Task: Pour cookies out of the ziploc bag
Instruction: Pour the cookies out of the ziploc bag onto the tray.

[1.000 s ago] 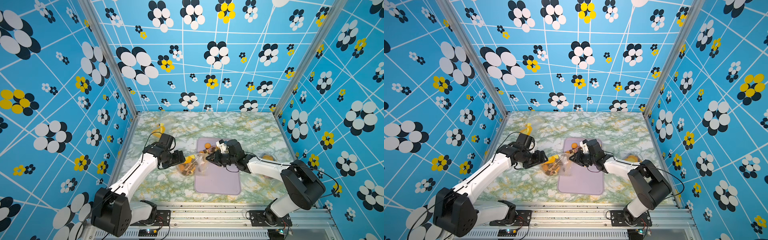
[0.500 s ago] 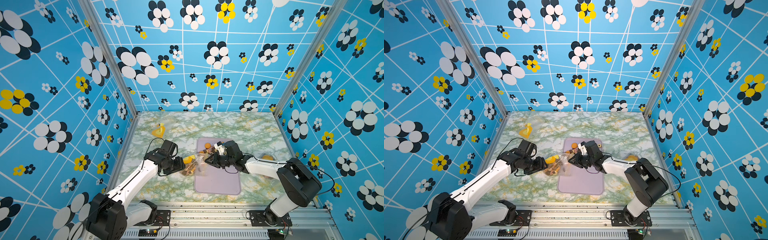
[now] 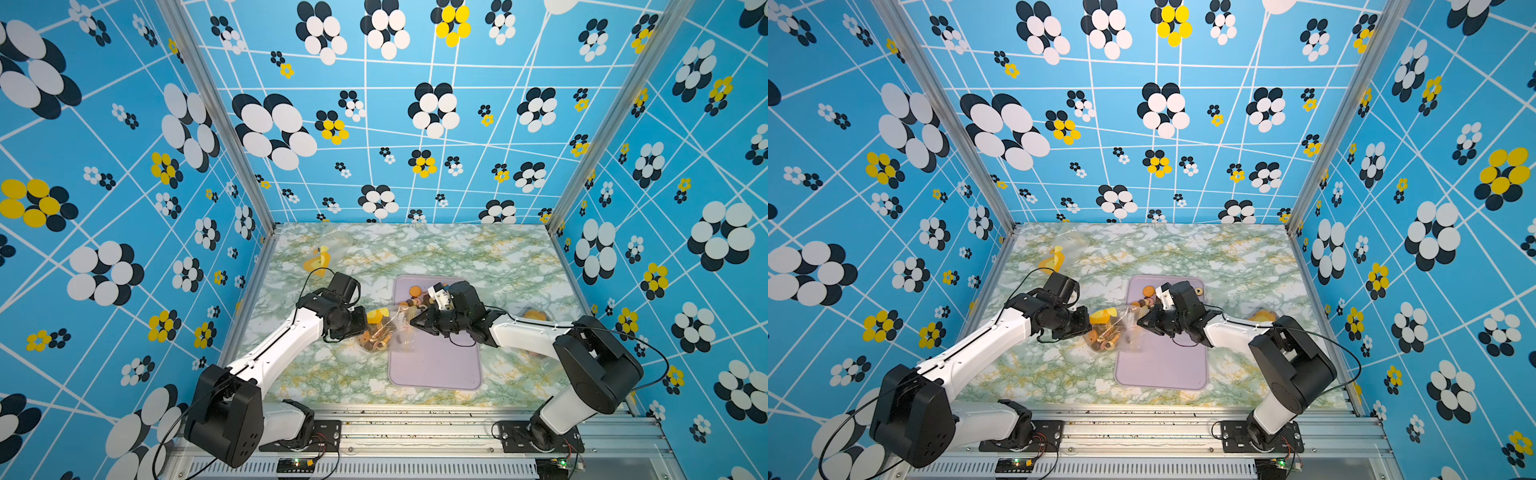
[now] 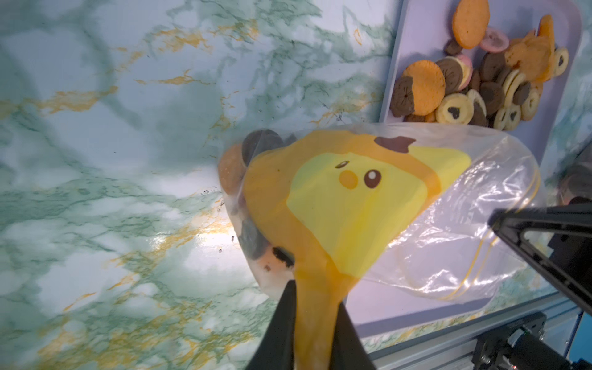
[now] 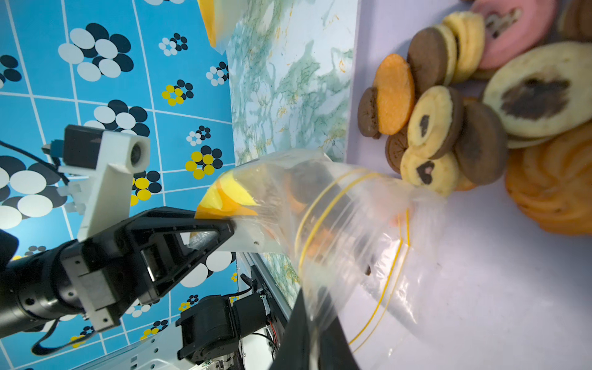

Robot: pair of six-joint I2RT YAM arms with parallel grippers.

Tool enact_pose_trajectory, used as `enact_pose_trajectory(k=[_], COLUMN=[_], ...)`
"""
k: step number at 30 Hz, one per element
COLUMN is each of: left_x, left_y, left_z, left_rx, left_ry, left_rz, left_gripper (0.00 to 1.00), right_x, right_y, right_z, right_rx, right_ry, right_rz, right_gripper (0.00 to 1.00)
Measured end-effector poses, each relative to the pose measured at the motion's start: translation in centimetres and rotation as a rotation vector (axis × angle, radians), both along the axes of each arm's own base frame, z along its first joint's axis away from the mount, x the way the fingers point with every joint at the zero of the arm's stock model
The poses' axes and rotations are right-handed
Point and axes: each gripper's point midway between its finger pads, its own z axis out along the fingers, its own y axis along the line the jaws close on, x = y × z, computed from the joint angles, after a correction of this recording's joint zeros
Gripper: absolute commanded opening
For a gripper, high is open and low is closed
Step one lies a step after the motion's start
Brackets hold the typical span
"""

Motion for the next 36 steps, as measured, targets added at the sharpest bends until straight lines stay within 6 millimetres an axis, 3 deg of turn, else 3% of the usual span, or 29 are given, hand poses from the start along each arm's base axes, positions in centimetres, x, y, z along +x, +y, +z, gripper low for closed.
enact_pose_trajectory(k=[10, 20, 36], left_x=[1.3, 2.4, 3.0], left_y=[-0.6, -2.0, -5.0], left_z=[1.8, 4.7, 6.9], left_rx=[-0.016, -0.046, -0.064], left_ry=[-0.049, -0.107, -0.128], left_rz=[-0.015, -0.040, -0.103], left_gripper=[0.00, 0.00, 0.00], right_x=[-0.1, 0.2, 1.1], right_y=[0.0, -0.2, -2.2], right_z=[0.0, -0.2, -1.7], right_rx=[0.001, -0.010, -0.062], right_ry=[0.001, -0.004, 0.000], right_rz=[0.003, -0.013, -0.070], right_gripper=[0.03, 0.02, 0.02])
